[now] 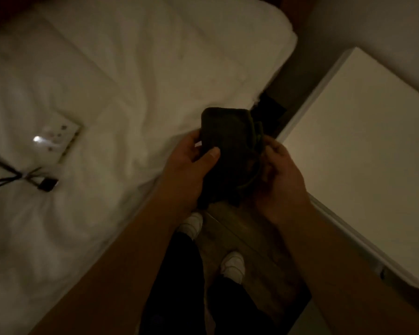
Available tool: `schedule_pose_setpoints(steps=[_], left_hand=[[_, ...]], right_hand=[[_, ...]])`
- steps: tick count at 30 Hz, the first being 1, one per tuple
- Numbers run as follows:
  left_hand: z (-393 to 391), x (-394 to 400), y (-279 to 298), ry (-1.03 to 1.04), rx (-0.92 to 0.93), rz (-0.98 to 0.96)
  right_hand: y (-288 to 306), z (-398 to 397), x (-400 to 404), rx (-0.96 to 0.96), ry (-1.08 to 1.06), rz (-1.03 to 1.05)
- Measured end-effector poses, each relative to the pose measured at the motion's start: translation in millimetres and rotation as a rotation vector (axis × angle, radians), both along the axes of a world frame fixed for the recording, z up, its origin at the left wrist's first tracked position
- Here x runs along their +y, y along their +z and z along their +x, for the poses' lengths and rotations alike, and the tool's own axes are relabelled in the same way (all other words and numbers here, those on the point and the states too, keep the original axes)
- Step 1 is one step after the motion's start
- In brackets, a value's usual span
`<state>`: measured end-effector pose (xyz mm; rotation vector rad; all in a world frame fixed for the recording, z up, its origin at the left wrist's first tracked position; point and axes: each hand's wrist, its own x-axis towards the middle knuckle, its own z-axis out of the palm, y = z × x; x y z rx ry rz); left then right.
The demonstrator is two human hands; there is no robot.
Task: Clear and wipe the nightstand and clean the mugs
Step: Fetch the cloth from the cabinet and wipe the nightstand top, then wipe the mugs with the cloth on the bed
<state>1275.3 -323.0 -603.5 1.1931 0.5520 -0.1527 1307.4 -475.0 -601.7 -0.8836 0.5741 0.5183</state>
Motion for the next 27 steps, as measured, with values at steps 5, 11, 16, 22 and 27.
schedule_pose_setpoints(steps=[5, 11, 16, 22, 27], left_hand=[[-52.9, 41.9, 38.1, 0.153, -0.042, 0.217], [-127.3, 114.1, 63.6, 0.065, -0.038, 0.302], [-194.5, 178.8, 67.5, 0.190, -0.017, 0.276], [-271.0, 257.8, 53.2, 0.632, 0.106, 0.612], [-319.6, 304.6, 27.0, 0.664, 0.296, 1.075]], right_hand=[[33.5, -18.8, 30.7, -0.873, 0.717, -0.735], [43.0, -57.2, 124.2, -1.461, 1.133, -0.888], [30.8, -109.4, 203.1, -1.021, 1.244, -0.519], [6.6, -164.0, 271.7, -0.844, 1.067, -0.500], [-4.9, -190.9, 312.6, -0.640, 0.914, -0.555]])
